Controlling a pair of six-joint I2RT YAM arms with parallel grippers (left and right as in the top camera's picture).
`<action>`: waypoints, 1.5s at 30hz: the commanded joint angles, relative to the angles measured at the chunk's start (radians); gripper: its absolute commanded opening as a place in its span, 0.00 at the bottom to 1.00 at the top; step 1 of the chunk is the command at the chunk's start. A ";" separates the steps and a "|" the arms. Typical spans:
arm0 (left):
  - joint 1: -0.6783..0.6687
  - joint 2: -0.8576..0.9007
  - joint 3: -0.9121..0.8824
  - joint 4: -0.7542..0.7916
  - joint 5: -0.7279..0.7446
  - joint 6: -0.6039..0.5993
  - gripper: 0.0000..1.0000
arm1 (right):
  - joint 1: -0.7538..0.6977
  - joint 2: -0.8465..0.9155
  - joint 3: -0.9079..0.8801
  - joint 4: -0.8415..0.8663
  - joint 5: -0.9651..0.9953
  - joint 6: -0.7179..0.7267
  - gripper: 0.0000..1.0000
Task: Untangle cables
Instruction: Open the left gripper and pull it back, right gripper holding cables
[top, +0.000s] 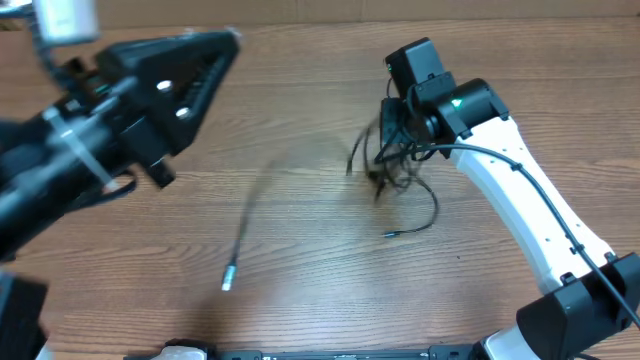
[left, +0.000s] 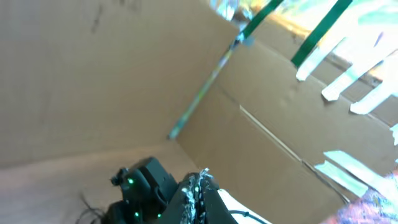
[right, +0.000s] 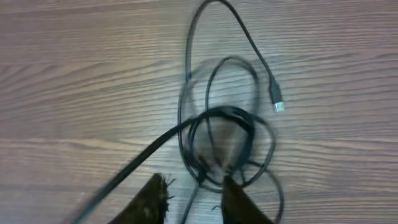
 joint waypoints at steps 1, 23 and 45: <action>0.048 -0.025 0.072 0.005 0.007 -0.027 0.04 | -0.032 0.003 -0.004 0.002 0.031 0.006 0.16; 0.090 0.055 0.111 -0.486 -0.033 0.185 0.17 | -0.067 0.003 -0.075 -0.050 0.023 0.094 0.73; 0.073 0.203 0.110 -0.638 -0.124 0.257 0.10 | -0.065 0.187 -0.329 0.431 -0.129 0.568 0.61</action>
